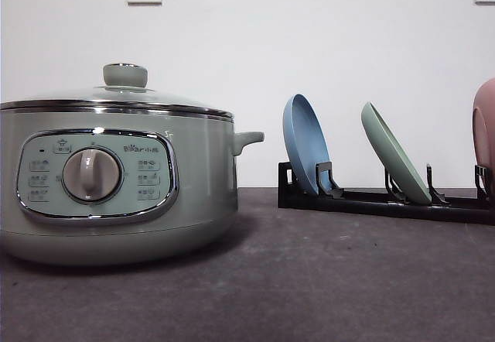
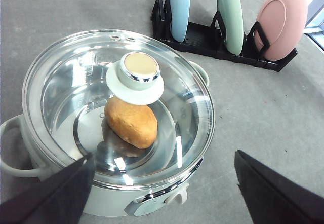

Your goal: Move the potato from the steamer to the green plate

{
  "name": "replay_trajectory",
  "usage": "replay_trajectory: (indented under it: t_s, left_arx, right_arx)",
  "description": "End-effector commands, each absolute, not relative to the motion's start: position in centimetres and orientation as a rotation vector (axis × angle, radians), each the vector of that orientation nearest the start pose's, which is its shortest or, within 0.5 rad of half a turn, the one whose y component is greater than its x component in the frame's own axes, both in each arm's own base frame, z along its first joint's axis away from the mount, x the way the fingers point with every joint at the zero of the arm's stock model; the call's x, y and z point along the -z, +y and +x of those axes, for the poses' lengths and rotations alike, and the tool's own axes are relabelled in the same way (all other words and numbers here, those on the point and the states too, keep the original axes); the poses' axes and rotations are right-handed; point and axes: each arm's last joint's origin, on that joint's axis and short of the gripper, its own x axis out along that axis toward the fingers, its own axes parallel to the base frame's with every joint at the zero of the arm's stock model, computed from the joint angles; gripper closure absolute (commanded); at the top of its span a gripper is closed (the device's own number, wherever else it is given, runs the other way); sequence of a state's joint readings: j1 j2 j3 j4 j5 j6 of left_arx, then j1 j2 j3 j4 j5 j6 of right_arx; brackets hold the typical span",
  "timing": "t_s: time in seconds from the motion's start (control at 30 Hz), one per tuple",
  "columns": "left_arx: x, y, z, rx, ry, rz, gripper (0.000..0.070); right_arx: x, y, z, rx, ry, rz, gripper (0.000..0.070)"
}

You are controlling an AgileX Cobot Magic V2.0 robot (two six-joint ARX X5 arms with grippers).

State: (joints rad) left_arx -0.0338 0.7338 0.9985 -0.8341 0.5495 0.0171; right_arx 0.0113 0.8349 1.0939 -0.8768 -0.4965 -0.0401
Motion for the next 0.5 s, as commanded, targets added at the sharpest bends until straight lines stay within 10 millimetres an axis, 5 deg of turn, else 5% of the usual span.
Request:
replay_trajectory:
  t_s: [0.0,0.23,0.47]
  left_arx:
    - [-36.0,-2.0,12.2,0.583,0.517,-0.109,0.0139]
    - [-36.0,-2.0,12.2,0.583,0.517,-0.109,0.0139]
    - [-36.0,-2.0,12.2,0.583,0.517,-0.109,0.0139]
  right_arx:
    - [-37.3,1.5,14.2,-0.496,0.568,0.135,0.0153]
    - [-38.3,1.6,16.2,-0.469,0.515,0.236,0.0153]
    - [-40.3,1.6,21.0,-0.465,0.546,0.246,0.0154]
